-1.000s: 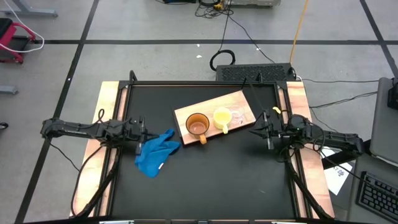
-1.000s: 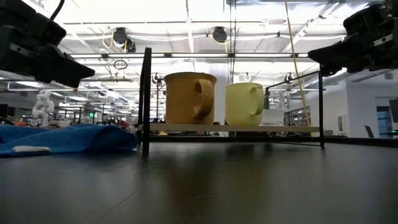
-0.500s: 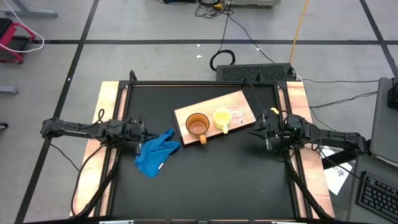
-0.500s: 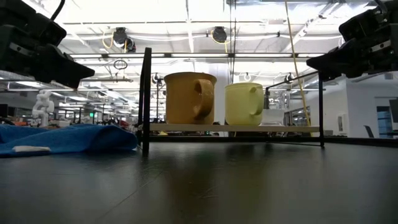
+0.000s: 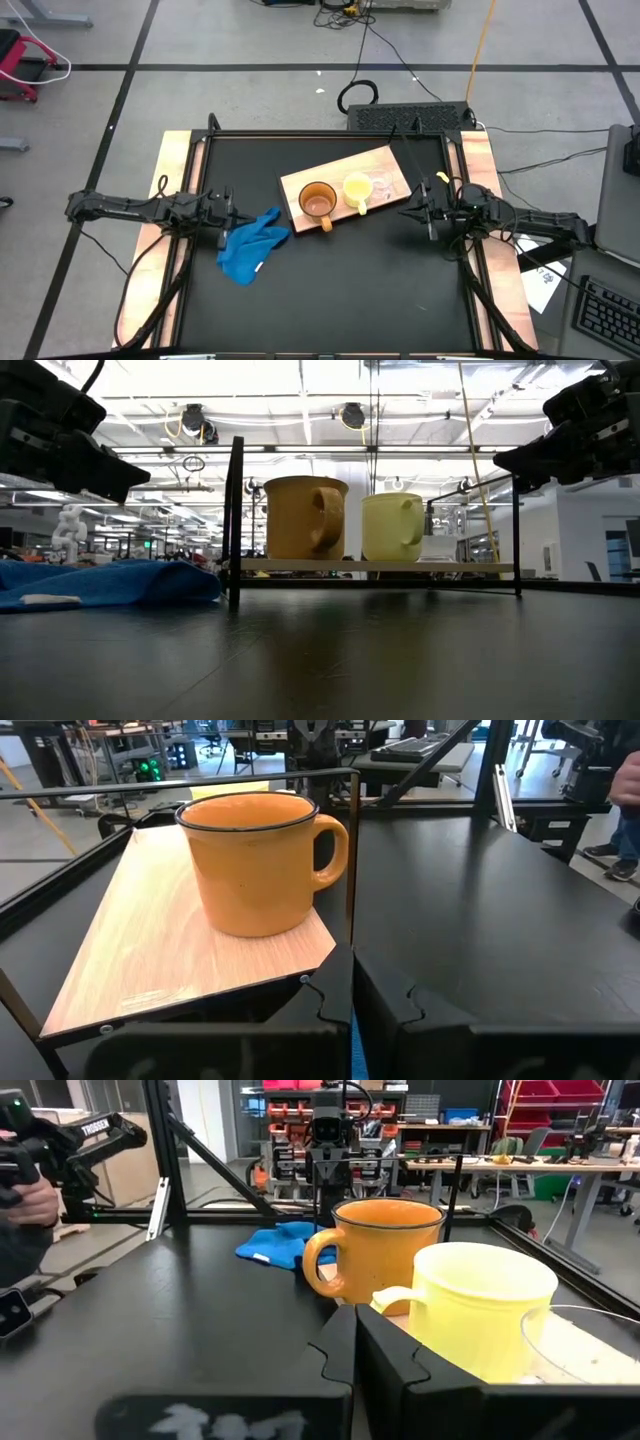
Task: Stack small to large cups/mugs on shelf
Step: Return to Home Position
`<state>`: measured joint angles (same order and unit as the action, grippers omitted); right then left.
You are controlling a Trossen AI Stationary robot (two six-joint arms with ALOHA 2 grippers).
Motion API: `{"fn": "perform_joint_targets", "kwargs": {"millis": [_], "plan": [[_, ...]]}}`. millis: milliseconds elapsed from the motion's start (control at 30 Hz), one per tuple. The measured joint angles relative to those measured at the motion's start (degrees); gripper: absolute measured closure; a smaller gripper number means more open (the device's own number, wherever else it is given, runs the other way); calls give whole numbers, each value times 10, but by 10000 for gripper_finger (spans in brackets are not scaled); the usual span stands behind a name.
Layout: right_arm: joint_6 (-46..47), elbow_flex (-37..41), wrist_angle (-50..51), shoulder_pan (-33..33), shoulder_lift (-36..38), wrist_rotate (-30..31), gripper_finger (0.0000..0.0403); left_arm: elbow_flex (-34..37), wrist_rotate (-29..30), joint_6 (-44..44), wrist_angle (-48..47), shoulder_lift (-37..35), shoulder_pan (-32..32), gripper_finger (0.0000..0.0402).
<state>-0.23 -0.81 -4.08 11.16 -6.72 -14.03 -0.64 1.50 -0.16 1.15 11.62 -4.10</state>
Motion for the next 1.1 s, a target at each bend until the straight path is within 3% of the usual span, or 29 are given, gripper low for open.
{"fn": "perform_joint_targets", "kwargs": {"millis": [1100], "plan": [[0,0,-13,0,0,2,403,0,0,3,0,0,0,378]]}}
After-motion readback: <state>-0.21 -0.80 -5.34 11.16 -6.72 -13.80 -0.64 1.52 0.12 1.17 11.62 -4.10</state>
